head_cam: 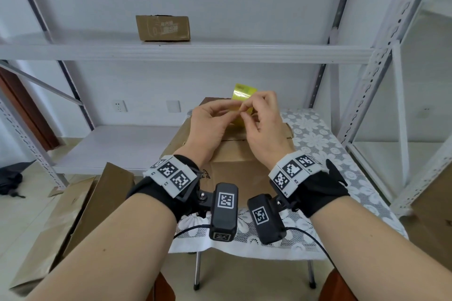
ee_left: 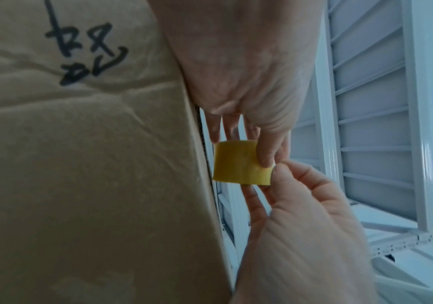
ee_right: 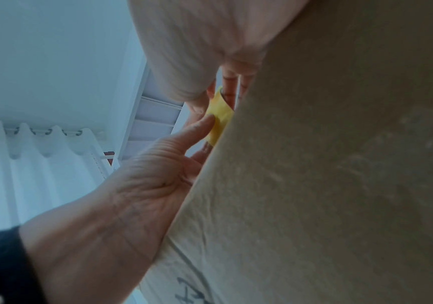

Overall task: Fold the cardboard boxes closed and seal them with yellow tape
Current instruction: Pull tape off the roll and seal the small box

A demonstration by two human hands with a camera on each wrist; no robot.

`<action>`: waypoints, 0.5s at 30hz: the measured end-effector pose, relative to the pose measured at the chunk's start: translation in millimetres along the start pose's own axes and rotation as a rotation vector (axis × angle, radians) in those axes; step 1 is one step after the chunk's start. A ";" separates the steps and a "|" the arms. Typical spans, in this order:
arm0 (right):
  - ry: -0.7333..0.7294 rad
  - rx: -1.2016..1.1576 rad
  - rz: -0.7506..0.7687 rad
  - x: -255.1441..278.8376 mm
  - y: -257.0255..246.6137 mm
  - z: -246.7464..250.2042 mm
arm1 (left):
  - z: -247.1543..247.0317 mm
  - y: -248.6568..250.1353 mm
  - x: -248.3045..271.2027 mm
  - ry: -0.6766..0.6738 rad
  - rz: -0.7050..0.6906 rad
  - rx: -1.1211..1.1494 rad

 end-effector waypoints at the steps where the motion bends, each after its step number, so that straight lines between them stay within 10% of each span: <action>1: 0.010 -0.010 -0.006 0.1 0.2 0.3 | 0.4 -0.7 -0.1 0.003 0.007 -0.011; 15: -0.194 -0.120 -0.359 2.2 8.2 -9.7 | 20.3 -8.5 -7.7 0.254 0.340 0.656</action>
Point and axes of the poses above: each hand's wrist, its own x-axis away from the middle knuckle, its own z-axis out of the back of the hand, y = z × x, the point moved 4 cm from there along -x, towards the middle knuckle, and after that the axes turned 7 degrees about y, right-handed, at the moved point
